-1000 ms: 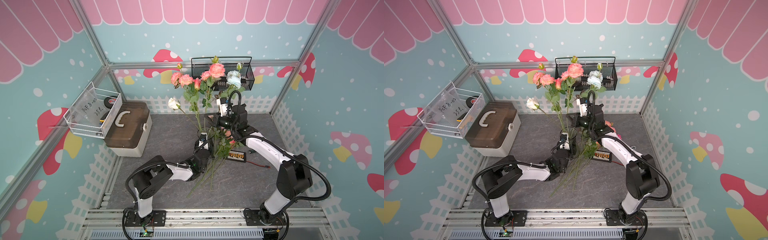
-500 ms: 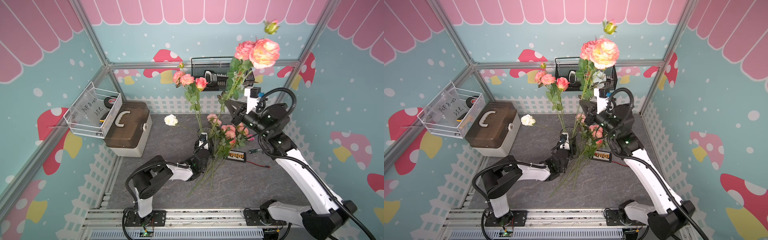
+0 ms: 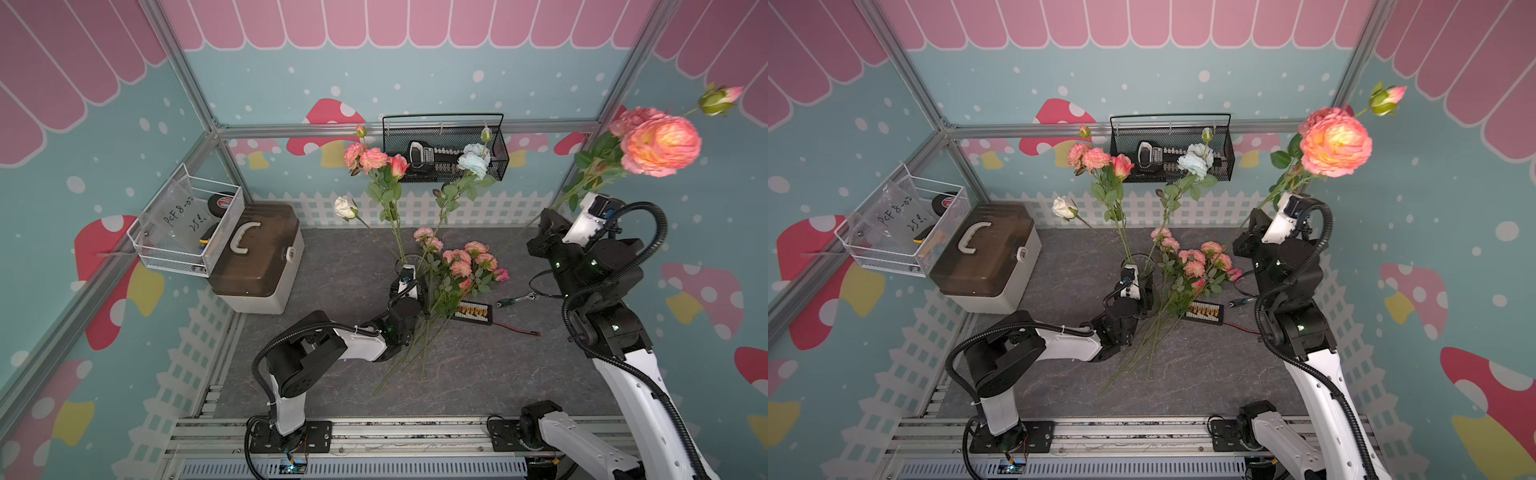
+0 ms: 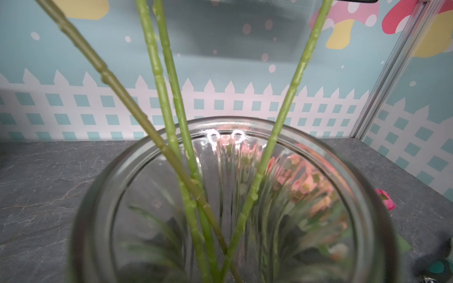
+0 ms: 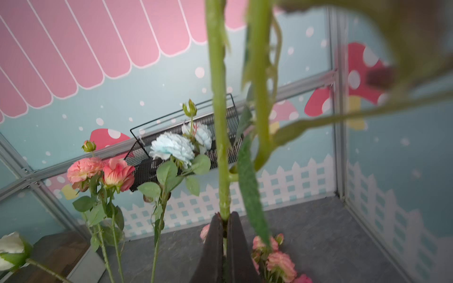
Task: Pick out pink flowers from the vase
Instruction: Place the flower at the center of the board.
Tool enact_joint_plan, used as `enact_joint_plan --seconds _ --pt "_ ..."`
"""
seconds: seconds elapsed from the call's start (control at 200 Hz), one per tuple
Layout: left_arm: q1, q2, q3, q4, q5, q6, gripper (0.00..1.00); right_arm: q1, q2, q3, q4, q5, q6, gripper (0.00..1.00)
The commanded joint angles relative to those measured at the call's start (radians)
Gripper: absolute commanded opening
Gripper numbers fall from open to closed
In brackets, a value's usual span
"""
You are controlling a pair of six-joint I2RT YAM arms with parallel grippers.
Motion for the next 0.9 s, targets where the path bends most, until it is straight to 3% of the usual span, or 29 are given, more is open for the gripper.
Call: enact_joint_plan --seconds 0.0,0.13,0.28,0.33,0.44,0.515,0.715,0.891 --pt "-0.01 0.062 -0.014 -0.15 0.058 -0.051 0.0 -0.035 0.047 -0.099 -0.037 -0.298 0.294 0.0" --pt "-0.01 0.064 -0.012 -0.145 0.058 -0.045 0.0 -0.042 0.155 -0.157 0.041 -0.544 0.421 0.0" --pt "-0.01 0.062 -0.018 -0.141 0.055 -0.053 0.0 -0.039 0.277 -0.195 0.137 -0.682 0.482 0.0" --pt "-0.01 0.06 -0.02 -0.139 0.052 -0.054 0.0 -0.037 0.312 -0.212 0.178 -0.696 0.498 0.04" --pt "-0.012 0.056 -0.026 -0.139 0.049 -0.054 0.0 -0.036 0.351 -0.221 0.186 -0.689 0.503 0.26" --pt "-0.012 0.051 -0.031 -0.138 0.045 -0.054 0.0 -0.035 0.348 -0.216 0.187 -0.681 0.477 0.33" --pt "-0.013 0.05 -0.04 -0.138 0.044 -0.058 0.0 -0.005 0.329 -0.166 0.179 -0.703 0.366 0.33" --pt "-0.017 0.051 -0.037 -0.138 0.044 -0.056 0.0 0.109 0.352 -0.08 0.191 -0.744 0.221 0.31"
